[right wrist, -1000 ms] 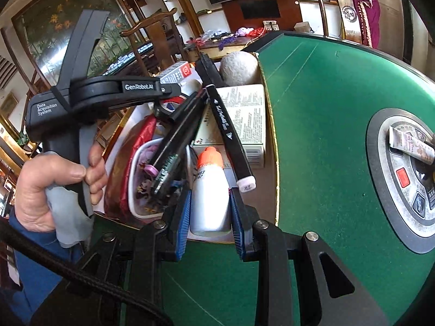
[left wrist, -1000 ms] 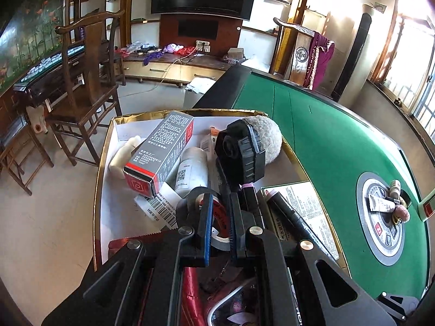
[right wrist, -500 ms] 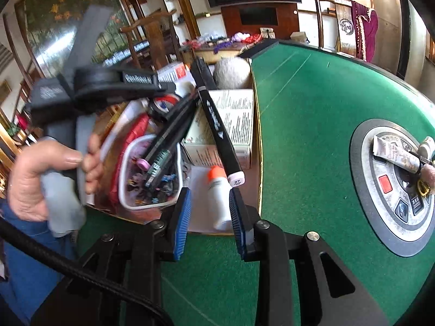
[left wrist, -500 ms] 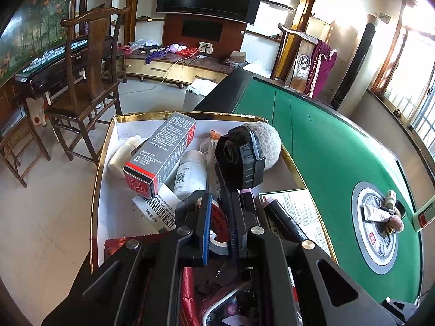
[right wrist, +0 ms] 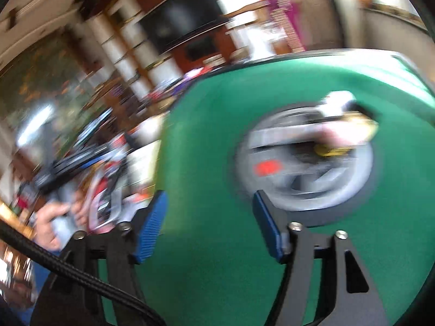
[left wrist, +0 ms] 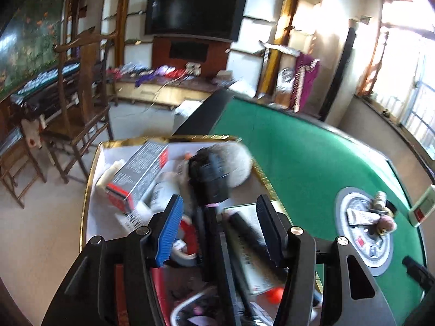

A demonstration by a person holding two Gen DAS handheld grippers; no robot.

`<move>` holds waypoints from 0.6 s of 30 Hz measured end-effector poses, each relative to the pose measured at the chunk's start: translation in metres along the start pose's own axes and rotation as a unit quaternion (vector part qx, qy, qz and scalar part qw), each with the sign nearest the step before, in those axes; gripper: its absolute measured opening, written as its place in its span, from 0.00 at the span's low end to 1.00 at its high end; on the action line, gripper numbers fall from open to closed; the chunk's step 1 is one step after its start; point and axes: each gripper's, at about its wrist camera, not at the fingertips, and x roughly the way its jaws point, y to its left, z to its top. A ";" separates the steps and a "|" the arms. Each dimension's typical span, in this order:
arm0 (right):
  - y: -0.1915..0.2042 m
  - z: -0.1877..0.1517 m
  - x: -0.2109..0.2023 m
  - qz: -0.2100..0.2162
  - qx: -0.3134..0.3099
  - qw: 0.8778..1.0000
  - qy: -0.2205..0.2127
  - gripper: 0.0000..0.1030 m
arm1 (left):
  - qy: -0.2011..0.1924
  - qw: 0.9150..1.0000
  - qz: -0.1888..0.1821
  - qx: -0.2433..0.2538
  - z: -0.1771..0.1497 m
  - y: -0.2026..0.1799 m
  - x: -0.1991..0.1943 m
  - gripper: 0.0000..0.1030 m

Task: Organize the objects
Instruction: 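Grasp the hand cream tube on the turntable with the left gripper while the right reaches toward the pink puff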

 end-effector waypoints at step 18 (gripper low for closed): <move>-0.131 0.017 -0.057 0.034 0.233 0.970 -0.061 0.83 | 0.130 0.942 -0.116 0.288 -0.033 -0.293 0.096 0.57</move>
